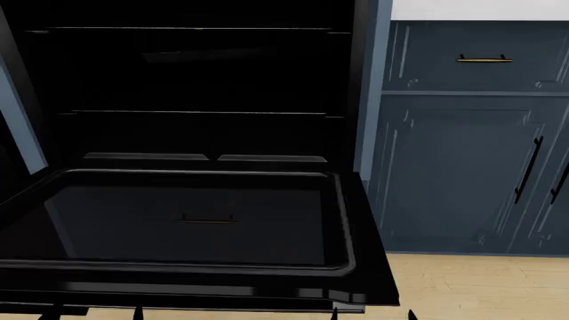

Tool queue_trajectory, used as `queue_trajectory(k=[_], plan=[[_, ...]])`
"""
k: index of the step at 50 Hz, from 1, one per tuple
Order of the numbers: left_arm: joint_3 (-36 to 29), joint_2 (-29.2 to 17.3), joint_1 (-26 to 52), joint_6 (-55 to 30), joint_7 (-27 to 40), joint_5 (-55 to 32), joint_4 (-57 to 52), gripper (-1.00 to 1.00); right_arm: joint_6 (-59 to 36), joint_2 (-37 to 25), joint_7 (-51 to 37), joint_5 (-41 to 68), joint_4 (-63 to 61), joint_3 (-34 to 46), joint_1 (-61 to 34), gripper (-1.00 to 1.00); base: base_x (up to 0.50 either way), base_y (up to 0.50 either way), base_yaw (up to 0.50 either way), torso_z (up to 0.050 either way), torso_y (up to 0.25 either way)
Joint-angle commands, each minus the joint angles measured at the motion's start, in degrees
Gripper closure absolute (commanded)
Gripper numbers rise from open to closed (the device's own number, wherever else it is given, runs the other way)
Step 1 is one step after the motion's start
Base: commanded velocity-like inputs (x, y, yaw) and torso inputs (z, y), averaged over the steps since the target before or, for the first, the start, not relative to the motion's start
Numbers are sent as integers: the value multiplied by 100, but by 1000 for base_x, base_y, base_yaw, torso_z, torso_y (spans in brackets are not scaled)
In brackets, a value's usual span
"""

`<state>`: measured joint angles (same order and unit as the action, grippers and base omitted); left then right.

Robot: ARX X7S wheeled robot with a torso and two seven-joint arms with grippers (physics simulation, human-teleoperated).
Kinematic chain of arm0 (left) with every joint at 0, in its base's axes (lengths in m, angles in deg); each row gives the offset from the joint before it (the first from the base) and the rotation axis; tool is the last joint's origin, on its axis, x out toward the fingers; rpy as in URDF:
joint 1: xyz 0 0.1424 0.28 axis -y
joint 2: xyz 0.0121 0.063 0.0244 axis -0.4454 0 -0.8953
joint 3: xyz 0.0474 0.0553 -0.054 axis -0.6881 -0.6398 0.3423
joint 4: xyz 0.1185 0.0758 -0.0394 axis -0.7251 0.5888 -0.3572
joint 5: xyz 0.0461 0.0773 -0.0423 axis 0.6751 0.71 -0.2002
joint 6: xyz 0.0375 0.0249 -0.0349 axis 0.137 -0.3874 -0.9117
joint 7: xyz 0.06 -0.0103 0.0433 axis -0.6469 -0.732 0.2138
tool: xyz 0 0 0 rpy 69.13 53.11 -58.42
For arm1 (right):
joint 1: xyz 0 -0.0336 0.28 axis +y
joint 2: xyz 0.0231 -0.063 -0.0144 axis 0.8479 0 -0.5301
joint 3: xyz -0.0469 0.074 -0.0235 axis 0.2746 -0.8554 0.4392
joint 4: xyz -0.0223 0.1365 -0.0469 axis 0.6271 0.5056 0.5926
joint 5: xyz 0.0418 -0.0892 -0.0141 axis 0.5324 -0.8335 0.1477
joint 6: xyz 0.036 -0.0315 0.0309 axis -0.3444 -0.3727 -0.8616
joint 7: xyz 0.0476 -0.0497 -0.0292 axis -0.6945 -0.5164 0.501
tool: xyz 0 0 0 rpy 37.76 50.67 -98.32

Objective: Close the oven door

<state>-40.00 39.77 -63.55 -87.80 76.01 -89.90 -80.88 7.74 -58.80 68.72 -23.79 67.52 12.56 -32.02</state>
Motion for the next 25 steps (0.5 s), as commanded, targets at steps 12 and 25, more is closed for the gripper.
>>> queue_trajectory(k=[12,25], plan=[[-309,-246,-70,75,392,-110,-78,-100,61,-244,-343,239,-127,284,67,-100,0,0,0,0,0],[-476,-366,-80,118,652,-79,-106,-100,236,-364,-654,133,-68,463,66,-100,0,0,0,-42,0]])
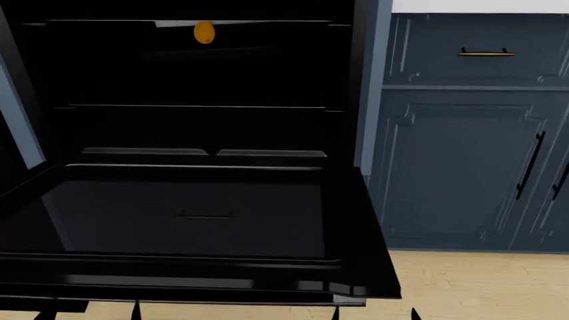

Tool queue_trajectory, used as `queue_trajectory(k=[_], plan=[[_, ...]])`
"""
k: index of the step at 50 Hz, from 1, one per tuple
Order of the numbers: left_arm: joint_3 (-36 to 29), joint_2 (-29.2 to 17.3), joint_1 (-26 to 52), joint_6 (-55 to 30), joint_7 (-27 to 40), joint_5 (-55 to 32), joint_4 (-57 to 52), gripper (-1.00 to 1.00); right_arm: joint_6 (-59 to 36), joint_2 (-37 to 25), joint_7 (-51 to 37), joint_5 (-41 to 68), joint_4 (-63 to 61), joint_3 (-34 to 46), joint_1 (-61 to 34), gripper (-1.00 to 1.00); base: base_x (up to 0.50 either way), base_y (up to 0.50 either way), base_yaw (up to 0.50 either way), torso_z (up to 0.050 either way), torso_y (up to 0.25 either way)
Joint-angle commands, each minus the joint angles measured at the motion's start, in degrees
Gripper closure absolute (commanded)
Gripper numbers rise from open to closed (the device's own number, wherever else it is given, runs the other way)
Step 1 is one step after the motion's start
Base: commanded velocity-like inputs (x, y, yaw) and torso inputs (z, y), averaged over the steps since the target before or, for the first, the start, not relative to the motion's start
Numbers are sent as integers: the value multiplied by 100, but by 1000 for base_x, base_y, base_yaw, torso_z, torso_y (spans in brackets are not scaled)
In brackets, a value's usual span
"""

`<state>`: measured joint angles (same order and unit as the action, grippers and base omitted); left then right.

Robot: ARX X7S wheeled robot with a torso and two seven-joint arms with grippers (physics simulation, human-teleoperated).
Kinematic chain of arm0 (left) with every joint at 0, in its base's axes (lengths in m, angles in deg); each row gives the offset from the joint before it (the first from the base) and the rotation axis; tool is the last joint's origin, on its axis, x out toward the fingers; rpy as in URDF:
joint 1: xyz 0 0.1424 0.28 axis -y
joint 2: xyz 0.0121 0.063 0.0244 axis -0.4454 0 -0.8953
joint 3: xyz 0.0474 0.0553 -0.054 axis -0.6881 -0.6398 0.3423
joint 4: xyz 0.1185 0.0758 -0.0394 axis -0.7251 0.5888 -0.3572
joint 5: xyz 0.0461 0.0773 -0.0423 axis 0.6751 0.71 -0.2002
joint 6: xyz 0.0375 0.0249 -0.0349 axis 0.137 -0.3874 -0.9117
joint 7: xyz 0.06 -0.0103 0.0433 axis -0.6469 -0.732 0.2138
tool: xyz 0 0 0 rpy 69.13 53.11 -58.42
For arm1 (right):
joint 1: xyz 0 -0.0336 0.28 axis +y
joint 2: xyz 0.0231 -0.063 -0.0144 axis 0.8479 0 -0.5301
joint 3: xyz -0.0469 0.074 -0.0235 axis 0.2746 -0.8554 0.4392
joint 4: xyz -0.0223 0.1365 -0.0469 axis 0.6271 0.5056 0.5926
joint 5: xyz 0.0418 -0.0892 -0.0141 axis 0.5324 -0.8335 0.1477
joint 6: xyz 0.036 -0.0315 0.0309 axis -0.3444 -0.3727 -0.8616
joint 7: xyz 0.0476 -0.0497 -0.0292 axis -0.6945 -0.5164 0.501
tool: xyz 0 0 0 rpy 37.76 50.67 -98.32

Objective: Close the oven door

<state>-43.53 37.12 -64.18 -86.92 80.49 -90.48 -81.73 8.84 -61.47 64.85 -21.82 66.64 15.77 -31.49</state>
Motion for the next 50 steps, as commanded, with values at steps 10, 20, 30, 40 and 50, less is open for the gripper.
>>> queue_trajectory(k=[10,20,30,40,50], plan=[[-179,-151,109,-242,239,-224,79,-100,91,-185,-304,42,29,237,-6,-100,0,0,0,-50,0],[-242,-206,104,-280,338,-300,45,-100,52,-258,-435,-31,53,358,-11,-100,0,0,0,-50,0],[-247,-253,138,-343,400,-464,63,-100,166,-322,-488,77,21,419,23,-100,0,0,0,-50,0],[-333,-326,104,-325,459,-524,-19,-100,195,-380,-536,180,-34,465,53,-100,0,0,0,-50,0],[-378,-375,166,-438,474,-661,57,-100,268,-430,-560,286,-58,510,95,-100,0,0,0,-50,0]])
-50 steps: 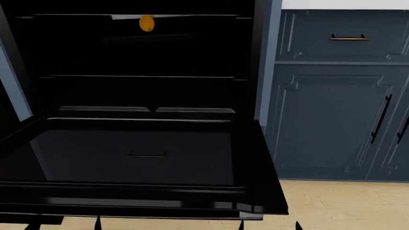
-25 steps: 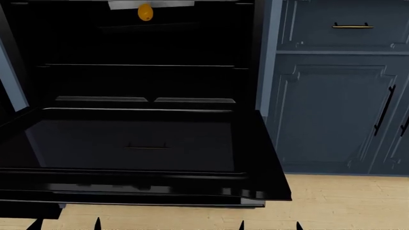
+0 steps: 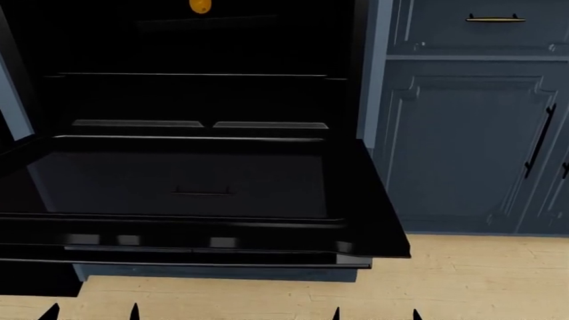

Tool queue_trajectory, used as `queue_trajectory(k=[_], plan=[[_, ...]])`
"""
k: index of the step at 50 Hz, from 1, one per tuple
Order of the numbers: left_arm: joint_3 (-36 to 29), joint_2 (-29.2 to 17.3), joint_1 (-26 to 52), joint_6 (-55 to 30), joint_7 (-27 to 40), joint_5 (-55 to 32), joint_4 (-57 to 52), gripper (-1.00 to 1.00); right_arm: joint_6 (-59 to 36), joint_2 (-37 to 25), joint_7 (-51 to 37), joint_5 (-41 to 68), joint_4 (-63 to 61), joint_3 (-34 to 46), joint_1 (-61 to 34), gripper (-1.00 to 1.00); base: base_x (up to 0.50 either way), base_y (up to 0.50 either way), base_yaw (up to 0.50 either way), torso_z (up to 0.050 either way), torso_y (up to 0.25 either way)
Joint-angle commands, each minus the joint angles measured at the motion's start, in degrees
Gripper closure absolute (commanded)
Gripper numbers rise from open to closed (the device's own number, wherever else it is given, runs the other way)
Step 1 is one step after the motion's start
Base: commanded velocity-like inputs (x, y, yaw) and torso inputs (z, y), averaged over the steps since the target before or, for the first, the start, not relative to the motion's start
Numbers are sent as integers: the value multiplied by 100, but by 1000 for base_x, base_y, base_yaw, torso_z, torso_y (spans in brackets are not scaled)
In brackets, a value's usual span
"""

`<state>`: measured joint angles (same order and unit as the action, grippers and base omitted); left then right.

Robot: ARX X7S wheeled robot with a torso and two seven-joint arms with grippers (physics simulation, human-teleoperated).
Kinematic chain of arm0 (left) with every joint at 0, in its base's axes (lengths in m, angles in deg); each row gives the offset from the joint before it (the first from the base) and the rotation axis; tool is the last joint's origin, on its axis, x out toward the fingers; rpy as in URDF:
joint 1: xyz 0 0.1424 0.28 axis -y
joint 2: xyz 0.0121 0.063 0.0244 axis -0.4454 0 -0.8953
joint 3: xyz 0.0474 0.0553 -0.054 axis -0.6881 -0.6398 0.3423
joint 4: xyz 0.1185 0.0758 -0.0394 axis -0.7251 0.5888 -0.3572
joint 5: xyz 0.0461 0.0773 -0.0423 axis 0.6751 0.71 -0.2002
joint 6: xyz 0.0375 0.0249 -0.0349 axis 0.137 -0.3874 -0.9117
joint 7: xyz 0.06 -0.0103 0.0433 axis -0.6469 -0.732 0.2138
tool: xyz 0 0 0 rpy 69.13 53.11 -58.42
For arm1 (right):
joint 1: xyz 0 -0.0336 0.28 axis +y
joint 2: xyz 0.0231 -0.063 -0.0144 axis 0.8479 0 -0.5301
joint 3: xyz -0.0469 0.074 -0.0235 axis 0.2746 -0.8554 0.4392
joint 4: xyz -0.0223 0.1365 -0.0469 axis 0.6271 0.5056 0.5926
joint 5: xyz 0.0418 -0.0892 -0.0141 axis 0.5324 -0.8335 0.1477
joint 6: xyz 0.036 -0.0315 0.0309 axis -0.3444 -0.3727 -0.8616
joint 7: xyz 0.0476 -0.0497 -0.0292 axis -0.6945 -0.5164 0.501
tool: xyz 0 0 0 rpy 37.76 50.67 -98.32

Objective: Close the oven door

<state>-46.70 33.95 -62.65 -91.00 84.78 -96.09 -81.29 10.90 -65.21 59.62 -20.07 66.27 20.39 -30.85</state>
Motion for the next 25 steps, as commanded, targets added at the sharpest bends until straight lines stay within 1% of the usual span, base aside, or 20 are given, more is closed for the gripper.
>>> queue_trajectory(k=[1,6,12,17,20,25], plan=[[-74,-64,7,-35,53,-98,-4,-100,55,-61,-51,91,-13,63,25,-100,0,0,0,-50,0],[-146,-96,-4,37,90,-43,-5,-100,58,-84,-35,182,18,71,-11,-100,0,0,0,-50,0],[-128,-129,-21,21,36,-223,-50,-100,168,-117,-89,123,-36,130,42,-100,0,0,0,-50,0],[-189,-147,-43,62,120,-136,-68,-100,143,-136,-202,-51,62,204,-13,-100,0,0,0,-50,0],[-327,-177,-94,186,183,80,-100,-100,121,-156,-208,-58,68,233,-17,-100,0,0,0,-50,0],[-289,-195,-61,165,184,-33,-65,-100,107,-166,-231,-57,74,273,-36,-100,0,0,0,-50,0]])
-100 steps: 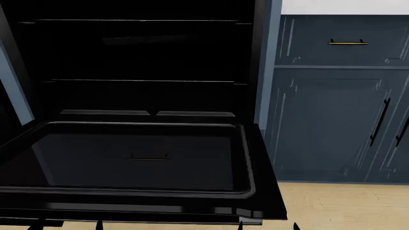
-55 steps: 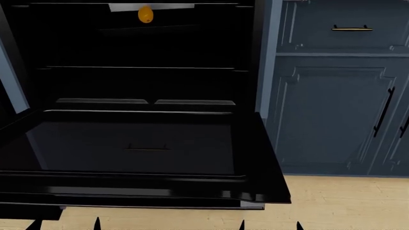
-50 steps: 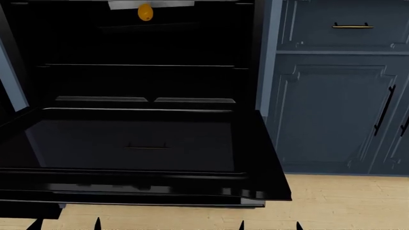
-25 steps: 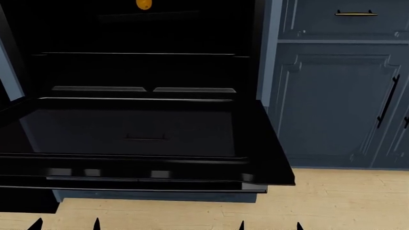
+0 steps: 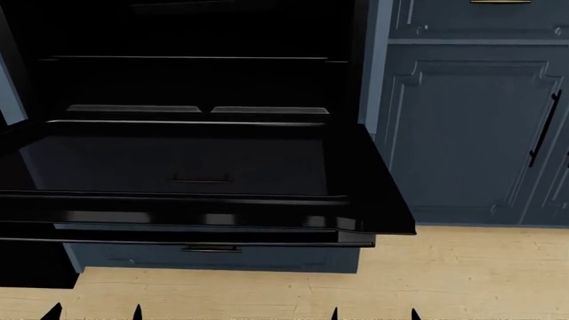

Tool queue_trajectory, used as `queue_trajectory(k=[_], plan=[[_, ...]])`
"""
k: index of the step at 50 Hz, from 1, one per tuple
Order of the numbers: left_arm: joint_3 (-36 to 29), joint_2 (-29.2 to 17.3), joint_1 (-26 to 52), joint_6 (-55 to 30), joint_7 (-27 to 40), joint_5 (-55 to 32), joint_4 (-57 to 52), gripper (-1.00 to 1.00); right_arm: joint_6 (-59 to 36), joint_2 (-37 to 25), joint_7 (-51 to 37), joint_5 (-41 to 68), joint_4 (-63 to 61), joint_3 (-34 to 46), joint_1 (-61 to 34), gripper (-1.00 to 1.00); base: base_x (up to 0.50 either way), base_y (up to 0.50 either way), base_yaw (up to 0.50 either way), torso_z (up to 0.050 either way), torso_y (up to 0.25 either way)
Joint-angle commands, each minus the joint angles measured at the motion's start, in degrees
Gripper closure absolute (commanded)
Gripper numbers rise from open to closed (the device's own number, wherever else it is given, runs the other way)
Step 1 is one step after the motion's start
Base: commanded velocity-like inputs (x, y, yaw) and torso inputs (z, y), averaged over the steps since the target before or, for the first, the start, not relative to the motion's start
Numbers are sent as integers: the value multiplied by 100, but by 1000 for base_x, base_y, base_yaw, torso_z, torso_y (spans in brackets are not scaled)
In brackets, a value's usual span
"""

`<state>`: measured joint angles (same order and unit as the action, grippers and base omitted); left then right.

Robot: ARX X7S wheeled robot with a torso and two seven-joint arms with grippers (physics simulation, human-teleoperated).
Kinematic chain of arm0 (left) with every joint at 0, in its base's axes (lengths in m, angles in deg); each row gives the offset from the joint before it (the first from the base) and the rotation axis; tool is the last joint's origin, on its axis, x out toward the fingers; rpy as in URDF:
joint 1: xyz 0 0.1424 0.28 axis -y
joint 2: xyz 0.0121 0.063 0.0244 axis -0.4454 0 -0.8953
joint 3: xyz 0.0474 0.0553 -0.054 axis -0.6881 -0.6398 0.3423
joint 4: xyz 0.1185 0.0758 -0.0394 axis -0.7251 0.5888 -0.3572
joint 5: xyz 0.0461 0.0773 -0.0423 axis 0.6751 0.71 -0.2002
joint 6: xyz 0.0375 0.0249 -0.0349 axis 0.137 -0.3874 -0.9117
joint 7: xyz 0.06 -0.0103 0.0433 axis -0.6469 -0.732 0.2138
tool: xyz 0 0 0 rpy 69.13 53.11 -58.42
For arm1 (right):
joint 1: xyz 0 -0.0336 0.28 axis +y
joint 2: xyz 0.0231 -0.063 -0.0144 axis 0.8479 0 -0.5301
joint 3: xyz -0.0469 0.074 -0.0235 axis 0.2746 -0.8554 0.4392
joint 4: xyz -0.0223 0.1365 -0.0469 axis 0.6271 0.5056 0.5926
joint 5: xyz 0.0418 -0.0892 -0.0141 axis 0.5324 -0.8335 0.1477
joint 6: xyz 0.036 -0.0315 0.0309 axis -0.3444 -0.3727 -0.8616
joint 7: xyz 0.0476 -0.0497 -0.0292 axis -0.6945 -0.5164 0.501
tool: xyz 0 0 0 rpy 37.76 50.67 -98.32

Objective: Close the oven door

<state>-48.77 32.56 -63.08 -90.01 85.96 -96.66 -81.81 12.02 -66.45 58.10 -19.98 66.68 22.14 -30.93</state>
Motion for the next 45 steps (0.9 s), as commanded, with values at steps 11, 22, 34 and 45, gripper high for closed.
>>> queue_trajectory(k=[11,22,34,45], plan=[[-97,-93,-23,76,95,-82,-24,-100,18,-86,-120,34,-30,106,10,-100,0,0,0,-50,0],[-116,-123,-3,40,146,-157,-11,-100,-21,-124,-179,58,-73,150,14,-100,0,0,0,-50,0],[-208,-166,-7,93,229,-86,0,-100,83,-164,-238,74,-54,186,33,-100,0,0,0,-50,0],[-265,-197,13,120,285,-72,36,-100,60,-198,-219,153,-36,234,16,-100,0,0,0,-50,0]])
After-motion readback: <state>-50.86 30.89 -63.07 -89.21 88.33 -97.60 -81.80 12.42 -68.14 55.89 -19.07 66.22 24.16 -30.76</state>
